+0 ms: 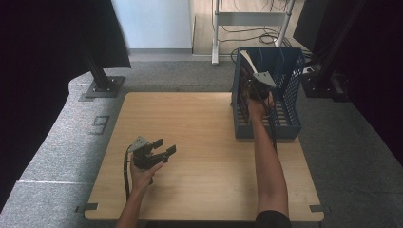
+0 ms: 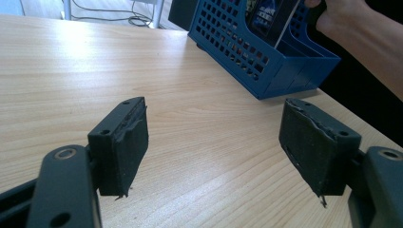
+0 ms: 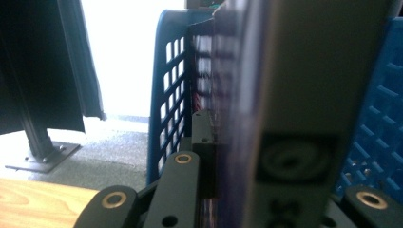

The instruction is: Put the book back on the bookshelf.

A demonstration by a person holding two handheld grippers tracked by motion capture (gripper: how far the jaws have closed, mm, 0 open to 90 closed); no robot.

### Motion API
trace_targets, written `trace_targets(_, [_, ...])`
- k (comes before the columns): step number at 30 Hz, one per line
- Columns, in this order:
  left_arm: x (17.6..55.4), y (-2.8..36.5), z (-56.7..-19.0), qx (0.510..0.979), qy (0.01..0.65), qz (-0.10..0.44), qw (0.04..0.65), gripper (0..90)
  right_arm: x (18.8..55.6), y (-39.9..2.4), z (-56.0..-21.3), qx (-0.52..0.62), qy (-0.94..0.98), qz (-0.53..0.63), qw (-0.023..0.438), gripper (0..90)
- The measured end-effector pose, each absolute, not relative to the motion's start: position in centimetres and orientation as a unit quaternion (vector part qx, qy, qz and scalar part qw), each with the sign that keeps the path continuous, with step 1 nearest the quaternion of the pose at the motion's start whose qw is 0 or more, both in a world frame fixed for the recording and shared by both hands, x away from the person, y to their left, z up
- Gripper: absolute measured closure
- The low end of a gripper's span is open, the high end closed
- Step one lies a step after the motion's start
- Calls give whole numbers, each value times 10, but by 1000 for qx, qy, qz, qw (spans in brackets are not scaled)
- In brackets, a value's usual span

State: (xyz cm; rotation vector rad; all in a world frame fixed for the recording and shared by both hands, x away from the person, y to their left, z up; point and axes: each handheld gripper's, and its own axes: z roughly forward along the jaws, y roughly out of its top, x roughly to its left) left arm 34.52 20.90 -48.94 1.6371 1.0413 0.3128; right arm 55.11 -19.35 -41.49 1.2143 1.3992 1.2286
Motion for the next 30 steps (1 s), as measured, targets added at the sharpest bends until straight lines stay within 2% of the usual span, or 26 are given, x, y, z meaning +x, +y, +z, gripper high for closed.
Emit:
trace_targets(11, [343,205,-489,697,436,132,553,248,545,-192,-419,463,593,506,422,778])
trace_targets(18, [342,205,-488,697,436,133,553,248,536,-193,-417,446,613,512,404,684])
trace_targets(30, [342,202,-488,700,434,132,552,248,526,-195,-421,421,636,511,395,712])
